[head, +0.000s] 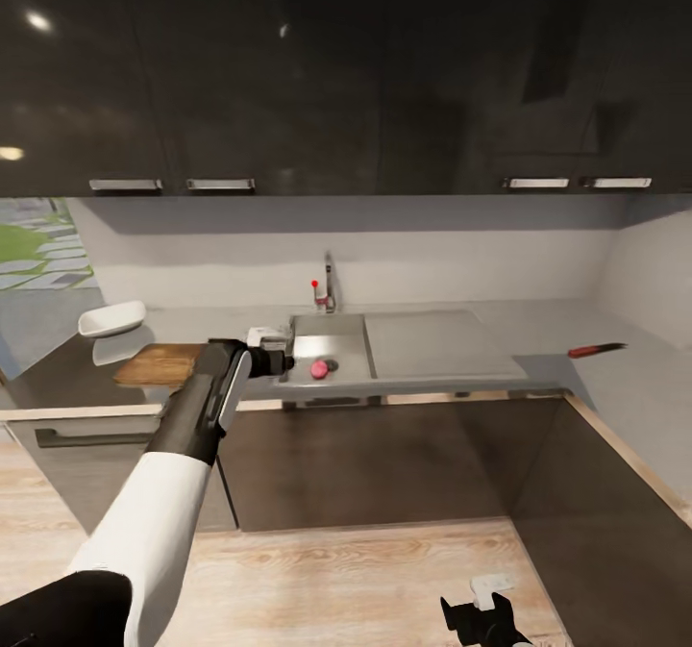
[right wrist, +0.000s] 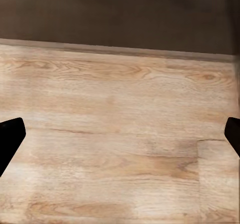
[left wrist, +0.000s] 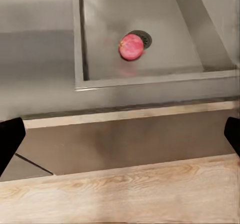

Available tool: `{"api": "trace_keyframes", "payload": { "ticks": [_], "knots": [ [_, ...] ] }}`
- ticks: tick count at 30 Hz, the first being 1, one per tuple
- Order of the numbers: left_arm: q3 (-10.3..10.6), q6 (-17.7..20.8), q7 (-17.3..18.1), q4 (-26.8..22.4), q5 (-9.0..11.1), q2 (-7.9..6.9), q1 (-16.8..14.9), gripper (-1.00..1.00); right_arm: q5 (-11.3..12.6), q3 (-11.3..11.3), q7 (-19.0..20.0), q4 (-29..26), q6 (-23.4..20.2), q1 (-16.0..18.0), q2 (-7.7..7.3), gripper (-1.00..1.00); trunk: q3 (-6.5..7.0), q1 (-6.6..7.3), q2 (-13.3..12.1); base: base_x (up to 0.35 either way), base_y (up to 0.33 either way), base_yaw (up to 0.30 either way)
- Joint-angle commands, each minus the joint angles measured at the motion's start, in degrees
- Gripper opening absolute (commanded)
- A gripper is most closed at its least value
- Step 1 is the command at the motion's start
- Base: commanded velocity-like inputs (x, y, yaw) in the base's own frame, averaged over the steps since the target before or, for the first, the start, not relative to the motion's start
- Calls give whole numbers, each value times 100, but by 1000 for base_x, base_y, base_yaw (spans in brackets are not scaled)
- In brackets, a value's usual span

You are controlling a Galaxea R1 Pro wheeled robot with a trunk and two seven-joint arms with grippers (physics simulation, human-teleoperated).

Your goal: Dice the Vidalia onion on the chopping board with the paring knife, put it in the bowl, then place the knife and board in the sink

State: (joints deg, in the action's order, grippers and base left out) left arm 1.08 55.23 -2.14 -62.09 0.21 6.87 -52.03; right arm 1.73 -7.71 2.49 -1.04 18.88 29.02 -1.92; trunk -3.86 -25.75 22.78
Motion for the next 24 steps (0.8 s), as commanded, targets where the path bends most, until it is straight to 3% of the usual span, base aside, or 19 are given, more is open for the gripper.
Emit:
{"api": "trace_keyframes", "payload": {
  "ticks": [1,6,12,18,24],
  "knots": [
    [5,-16,-23,147,-4,17,-97,100,20,-29,15,7,19,7,-1,100,-10,-4,14,0,0,-225],
    [6,-535,-81,1234,-17,85,-687,100,20,-29,15,7,19,7,-1,100,11,-4,14,0,0,-237],
    [3,-726,-356,1962,2,101,-972,100,20,-29,15,7,19,7,-3,100,36,-4,14,0,0,-243],
    [6,-760,-431,2126,7,79,-1029,100,20,-29,15,7,19,7,-1,100,60,-4,14,0,0,-231],
    [7,-765,-442,2111,6,40,-1030,100,20,-29,15,7,19,7,-1,100,66,-4,14,0,0,-72]
  ]
}}
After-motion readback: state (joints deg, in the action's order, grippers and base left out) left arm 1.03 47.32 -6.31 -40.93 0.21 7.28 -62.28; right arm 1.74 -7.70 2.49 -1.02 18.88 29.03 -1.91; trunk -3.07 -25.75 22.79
